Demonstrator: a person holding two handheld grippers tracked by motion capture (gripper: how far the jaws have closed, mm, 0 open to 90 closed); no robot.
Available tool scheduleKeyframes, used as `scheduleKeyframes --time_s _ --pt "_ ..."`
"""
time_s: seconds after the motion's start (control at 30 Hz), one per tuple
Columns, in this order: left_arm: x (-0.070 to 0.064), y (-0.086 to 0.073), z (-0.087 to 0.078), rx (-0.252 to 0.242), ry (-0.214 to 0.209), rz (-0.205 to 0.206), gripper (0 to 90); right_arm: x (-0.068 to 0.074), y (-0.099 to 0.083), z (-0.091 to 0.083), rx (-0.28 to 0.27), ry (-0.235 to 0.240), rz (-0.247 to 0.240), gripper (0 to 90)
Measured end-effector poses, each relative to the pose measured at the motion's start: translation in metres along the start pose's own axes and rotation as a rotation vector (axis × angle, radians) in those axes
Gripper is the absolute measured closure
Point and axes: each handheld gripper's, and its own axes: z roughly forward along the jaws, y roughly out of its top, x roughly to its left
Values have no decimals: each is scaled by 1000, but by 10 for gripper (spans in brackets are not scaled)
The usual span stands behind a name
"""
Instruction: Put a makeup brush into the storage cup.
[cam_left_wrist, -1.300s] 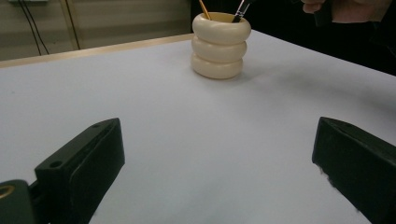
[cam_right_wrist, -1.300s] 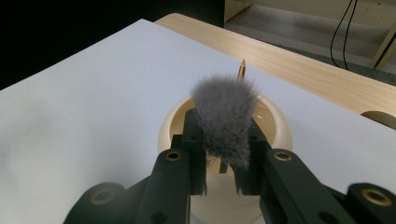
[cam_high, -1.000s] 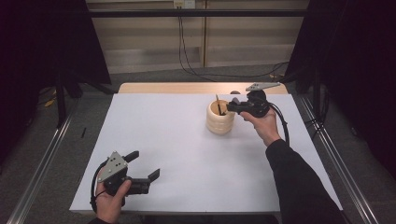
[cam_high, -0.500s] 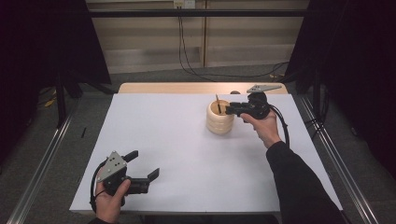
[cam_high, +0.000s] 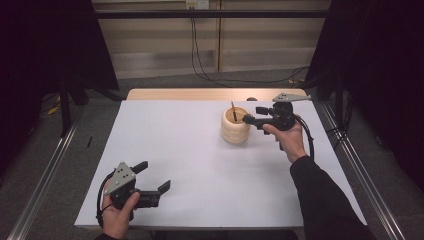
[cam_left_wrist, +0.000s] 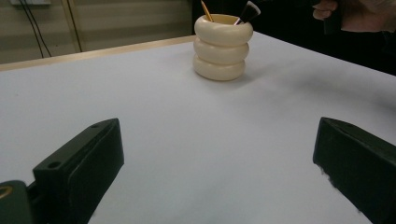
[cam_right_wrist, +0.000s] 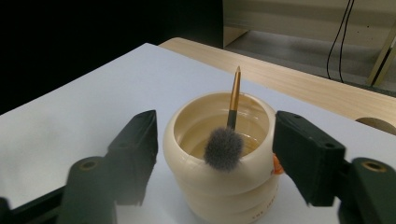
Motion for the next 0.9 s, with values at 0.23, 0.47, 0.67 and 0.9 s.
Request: scheduleKeyframes --time_s 0.23,0.47,0.67,0.9 --pt "0 0 0 -3 8 4 18 6 -7 -10 -29 -2 4 68" --pt "2 0 -1 -4 16 -3 22 8 -16 -23 -51 -5 30 14" --pt "1 0 -1 -8 19 -8 21 15 -27 -36 -76 -22 32 16" --pt "1 1 -3 -19 17 -13 21 25 -40 -52 -77 -116 2 18"
